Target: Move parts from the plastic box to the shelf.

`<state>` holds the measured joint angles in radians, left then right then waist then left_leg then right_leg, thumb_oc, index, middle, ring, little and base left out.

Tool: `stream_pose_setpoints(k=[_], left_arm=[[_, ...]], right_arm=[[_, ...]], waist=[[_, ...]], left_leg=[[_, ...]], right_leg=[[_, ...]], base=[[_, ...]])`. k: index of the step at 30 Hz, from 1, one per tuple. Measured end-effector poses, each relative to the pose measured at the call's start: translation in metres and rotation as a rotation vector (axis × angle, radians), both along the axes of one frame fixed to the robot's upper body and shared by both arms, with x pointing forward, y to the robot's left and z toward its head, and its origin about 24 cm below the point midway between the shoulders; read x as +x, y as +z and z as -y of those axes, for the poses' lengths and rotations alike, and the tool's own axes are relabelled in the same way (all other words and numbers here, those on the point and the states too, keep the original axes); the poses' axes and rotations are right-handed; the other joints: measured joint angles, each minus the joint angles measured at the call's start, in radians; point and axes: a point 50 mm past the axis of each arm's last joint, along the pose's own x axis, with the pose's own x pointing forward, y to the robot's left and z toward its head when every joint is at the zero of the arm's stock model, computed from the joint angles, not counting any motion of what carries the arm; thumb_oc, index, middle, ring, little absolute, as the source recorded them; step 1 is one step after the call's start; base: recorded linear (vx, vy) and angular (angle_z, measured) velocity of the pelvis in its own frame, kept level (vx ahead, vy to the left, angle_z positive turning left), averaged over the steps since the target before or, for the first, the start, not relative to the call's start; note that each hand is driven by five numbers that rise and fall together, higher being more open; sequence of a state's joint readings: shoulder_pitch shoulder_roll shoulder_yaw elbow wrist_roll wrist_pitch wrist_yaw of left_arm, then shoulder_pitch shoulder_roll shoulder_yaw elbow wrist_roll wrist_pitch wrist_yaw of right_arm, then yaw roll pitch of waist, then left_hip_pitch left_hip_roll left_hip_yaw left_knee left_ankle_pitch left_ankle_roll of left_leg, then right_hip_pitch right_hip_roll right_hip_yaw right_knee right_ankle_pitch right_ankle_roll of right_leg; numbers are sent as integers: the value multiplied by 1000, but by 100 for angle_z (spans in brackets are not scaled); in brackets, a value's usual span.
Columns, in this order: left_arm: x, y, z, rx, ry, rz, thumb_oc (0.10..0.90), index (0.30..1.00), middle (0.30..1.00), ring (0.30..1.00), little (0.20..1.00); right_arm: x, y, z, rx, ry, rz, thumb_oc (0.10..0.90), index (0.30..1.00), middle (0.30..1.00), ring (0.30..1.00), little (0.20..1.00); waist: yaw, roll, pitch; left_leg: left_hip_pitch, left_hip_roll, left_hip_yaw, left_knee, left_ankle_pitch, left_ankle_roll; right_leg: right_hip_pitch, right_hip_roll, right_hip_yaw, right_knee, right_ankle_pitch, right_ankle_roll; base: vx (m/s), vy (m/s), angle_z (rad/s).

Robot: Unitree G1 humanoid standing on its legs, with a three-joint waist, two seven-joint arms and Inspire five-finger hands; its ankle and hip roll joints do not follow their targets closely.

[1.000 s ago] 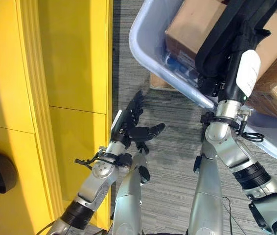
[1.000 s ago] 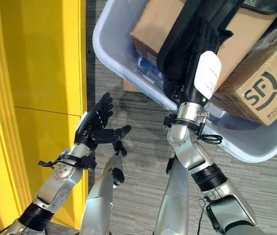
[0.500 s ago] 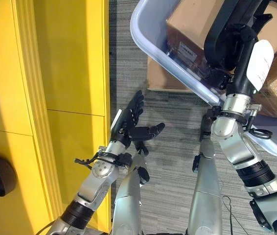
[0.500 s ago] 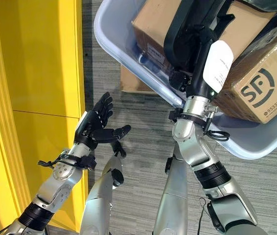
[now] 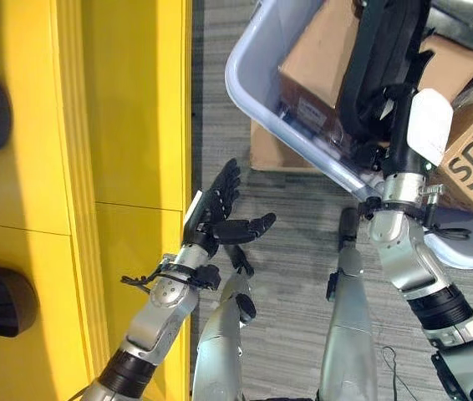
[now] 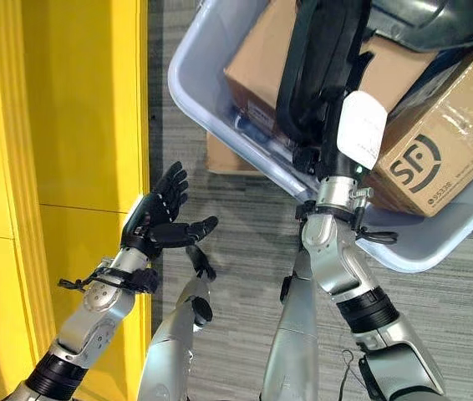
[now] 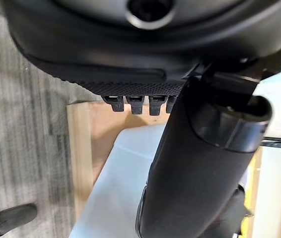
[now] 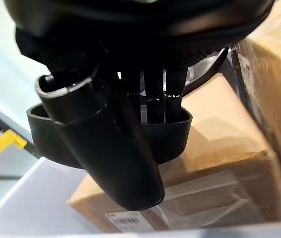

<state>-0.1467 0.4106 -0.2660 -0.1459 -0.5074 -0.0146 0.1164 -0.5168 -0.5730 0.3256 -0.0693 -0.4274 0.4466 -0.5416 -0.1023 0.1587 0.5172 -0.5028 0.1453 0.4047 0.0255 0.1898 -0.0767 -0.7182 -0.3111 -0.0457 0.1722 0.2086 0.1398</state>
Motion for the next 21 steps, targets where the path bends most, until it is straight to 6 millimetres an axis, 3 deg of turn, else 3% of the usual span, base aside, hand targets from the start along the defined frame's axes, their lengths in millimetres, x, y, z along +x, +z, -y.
stream_pose_setpoints(k=[6, 8, 9, 15, 16, 18, 20, 21], left_arm=[[-9, -4, -18, -40, 20, -22, 900, 1000, 1000, 1000, 1000], [-10, -4, -19, -40, 21, -22, 900, 1000, 1000, 1000, 1000], [-20, -1, -31, -50, 38, -2, 900, 1000, 1000, 1000, 1000], [-35, -8, -49, -35, 51, -45, 900, 1000, 1000, 1000, 1000], [-42, -11, -57, -55, 62, -67, 900, 1000, 1000, 1000, 1000], [-46, -10, -66, -53, 97, -69, 900, 1000, 1000, 1000, 1000], [-47, -15, -66, -48, 95, -108, 900, 1000, 1000, 1000, 1000], [-50, -20, -64, -48, 84, -140, 900, 1000, 1000, 1000, 1000]], right_arm=[[-14, -40, 22, -71, 3, -226, 400, 300, 300, 300, 300], [-15, -41, 23, -73, 6, -234, 400, 300, 300, 300, 300], [-29, -56, 29, -106, 57, -324, 400, 300, 300, 300, 300], [-45, -81, 31, -132, 150, -489, 400, 300, 300, 300, 300], [-57, -83, 34, -143, 185, -509, 400, 300, 300, 300, 300], [-63, -84, 32, -142, 219, -517, 400, 300, 300, 300, 300], [-65, -79, 28, -151, 271, -531, 400, 300, 300, 300, 300], [-66, -79, 24, -156, 315, -548, 400, 300, 300, 300, 300]], waist=[[-8, -6, 1], [-8, -7, 1], [-8, -40, 0], [4, -110, 1], [13, -133, -8], [30, -167, -49], [41, -191, -80], [58, -210, -158]], left_leg=[[142, 26, -24, -23, -11, -16], [151, 27, -24, -26, -13, -15], [216, 41, -27, -34, -12, -22], [389, 65, -49, -73, -27, -34], [450, 65, -64, -87, -39, -48], [462, 68, -69, -87, -47, -54], [536, 70, -84, -94, -65, -60], [565, 71, -83, -105, -76, -66]], right_leg=[[172, 22, -47, -33, -16, 3], [179, 24, -47, -34, -17, 4], [262, 36, -72, -58, -17, 0], [480, 68, -114, -150, -18, 3], [566, 69, -136, -190, -18, 5], [592, 73, -146, -206, -18, 5], [682, 77, -161, -222, -31, 4], [722, 82, -168, -249, -36, 11]], base=[[-5, -60, 3], [-26, -117, 1], [74, -77, 3], [110, -31, 8], [242, -57, 15], [323, -56, 17], [372, -43, 18], [325, 4, 8]])
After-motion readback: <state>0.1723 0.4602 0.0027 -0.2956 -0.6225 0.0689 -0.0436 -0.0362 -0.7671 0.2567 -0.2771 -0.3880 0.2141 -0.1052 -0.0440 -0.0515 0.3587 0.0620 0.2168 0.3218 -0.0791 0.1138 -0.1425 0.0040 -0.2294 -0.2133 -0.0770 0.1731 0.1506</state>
